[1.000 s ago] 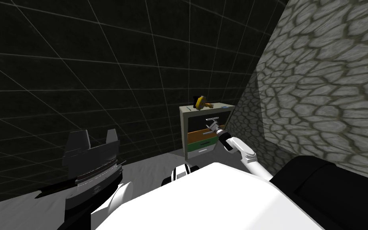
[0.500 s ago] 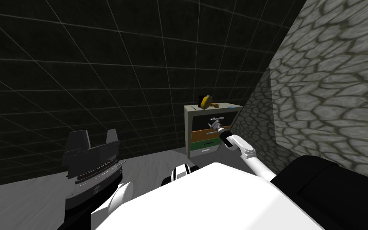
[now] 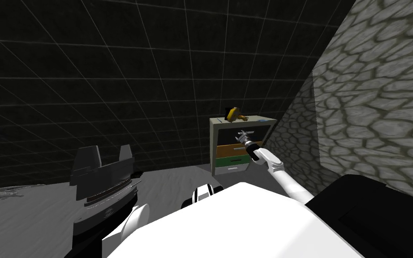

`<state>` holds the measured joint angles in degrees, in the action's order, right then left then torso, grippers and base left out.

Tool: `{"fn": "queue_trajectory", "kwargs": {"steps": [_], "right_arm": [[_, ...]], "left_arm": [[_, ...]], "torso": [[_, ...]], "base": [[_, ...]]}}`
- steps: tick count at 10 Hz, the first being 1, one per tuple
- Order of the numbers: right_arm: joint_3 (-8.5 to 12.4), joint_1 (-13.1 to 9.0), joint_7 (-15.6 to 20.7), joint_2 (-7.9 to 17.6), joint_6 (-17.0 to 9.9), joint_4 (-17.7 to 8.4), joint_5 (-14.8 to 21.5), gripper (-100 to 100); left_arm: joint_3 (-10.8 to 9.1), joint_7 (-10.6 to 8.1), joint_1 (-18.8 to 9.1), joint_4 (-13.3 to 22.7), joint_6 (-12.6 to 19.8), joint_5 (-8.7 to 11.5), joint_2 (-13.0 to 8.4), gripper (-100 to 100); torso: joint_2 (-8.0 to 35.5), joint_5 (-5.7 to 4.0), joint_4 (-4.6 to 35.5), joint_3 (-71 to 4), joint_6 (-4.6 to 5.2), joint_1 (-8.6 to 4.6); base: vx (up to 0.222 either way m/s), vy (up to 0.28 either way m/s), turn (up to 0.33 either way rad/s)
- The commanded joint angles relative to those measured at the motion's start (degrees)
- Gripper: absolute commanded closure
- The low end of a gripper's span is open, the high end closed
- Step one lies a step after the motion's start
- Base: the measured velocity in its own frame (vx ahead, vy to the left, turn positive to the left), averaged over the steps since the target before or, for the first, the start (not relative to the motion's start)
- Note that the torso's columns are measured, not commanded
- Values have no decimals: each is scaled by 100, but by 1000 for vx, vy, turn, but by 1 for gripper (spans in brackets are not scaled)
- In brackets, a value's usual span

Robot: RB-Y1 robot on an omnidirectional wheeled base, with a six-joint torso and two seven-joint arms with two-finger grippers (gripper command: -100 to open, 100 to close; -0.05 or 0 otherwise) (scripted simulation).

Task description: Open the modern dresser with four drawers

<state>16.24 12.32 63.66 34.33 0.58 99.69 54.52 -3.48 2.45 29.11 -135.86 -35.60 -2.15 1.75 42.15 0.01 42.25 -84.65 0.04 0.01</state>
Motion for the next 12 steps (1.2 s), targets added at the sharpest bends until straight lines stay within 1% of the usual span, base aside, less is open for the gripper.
{"fn": "queue_trajectory", "kwargs": {"steps": [1, 2, 3, 4, 5, 6, 7, 12], "right_arm": [[-33, 306, 56, -206, 198, 386, 48, 100], [-54, 375, 70, -253, 246, 482, 60, 100], [-94, 513, 96, -349, 342, 672, 85, 100], [-115, 582, 110, -397, 390, 768, 97, 100], [-156, 720, 137, -492, 487, 958, 121, 100], [-160, 693, 97, -407, 371, 921, 99, 100], [-115, 828, 180, -257, 378, 1063, 182, -100], [26, 1154, 380, 167, 378, 1363, 386, -100]], "left_arm": [[-1, 0, 1, 0, 0, 0, 0, 0], [-1, 0, 2, 0, 0, 0, 0, 0], [-1, 0, 2, -1, -1, 0, 0, 0], [-1, 0, 2, -1, -1, 0, -1, 0], [-1, 0, 2, 0, 0, 0, -1, 0], [-1, 0, 2, 0, 0, 0, 0, 0], [0, 0, 0, 0, 0, 0, 0, 0], [-1, 0, 0, 0, 0, 0, -1, 0]], "torso": [[-11, -4, -5, -6, 1, -6], [-23, -8, -11, -14, -5, -10], [-15, -4, -6, -10, -8, -5], [3, -2, 0, 1, -5, -5], [19, -2, 5, 11, -6, -4], [23, 0, 7, 14, -3, 1], [33, 1, 9, 19, -9, 2], [11, -1, 3, 6, -4, -2]], "base": [[97, -10, -298], [111, 0, -230], [111, -11, -229], [98, -16, -179], [99, -5, -233], [46, 4, -52], [30, -12, -34], [38, -24, -43]]}}
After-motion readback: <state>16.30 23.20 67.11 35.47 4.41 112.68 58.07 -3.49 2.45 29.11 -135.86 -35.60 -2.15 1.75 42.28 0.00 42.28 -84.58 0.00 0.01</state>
